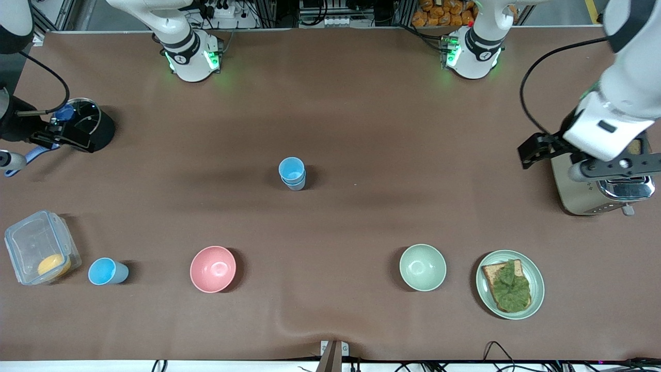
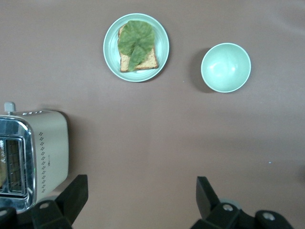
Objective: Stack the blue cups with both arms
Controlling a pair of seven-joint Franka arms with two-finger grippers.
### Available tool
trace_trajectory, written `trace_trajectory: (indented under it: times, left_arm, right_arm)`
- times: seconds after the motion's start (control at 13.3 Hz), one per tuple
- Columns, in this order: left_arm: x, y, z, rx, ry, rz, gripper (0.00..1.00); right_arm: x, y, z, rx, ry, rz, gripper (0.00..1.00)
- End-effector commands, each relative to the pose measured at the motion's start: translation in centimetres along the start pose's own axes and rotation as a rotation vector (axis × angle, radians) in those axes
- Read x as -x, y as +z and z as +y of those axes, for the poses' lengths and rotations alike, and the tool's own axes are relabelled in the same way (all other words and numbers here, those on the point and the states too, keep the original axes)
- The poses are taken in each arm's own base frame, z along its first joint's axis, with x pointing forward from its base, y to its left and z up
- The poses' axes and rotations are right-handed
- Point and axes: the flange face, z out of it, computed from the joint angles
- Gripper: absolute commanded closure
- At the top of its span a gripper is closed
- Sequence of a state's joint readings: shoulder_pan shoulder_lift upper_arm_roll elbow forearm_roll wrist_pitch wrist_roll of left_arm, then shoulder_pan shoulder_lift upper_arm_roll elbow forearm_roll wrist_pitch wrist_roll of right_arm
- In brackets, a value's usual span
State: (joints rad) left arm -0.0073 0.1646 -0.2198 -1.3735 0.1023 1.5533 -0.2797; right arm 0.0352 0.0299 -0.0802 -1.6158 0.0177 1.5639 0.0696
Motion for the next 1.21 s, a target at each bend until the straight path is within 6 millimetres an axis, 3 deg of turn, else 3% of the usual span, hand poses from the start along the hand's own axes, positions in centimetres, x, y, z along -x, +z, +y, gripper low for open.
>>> trace_trajectory:
  times: [0.0, 0.3, 0.53, 1.13]
  left_arm:
    - [1.1, -0.4, -0.9, 0.043, 0.003, -0.032, 0.00]
    - [0.8, -0.8, -3.9, 0.082, -0.005, -0.031, 0.00]
    - [1.2, -0.4, -4.9, 0.072, 0.043, -0.031, 0.00]
    - [2.7, -1.5, -5.0, 0.048, 0.080, -0.008, 0.00]
  right_arm:
    - [0.3, -0.1, 0.3, 0.014, 0.007, 0.000, 0.00]
    - [0.4, -0.1, 0.2, 0.014, 0.005, 0.000, 0.00]
    - [0.3, 0.0, 0.3, 0.014, 0.007, -0.002, 0.00]
    - [0.3, 0.0, 0.3, 0.014, 0.007, -0.003, 0.00]
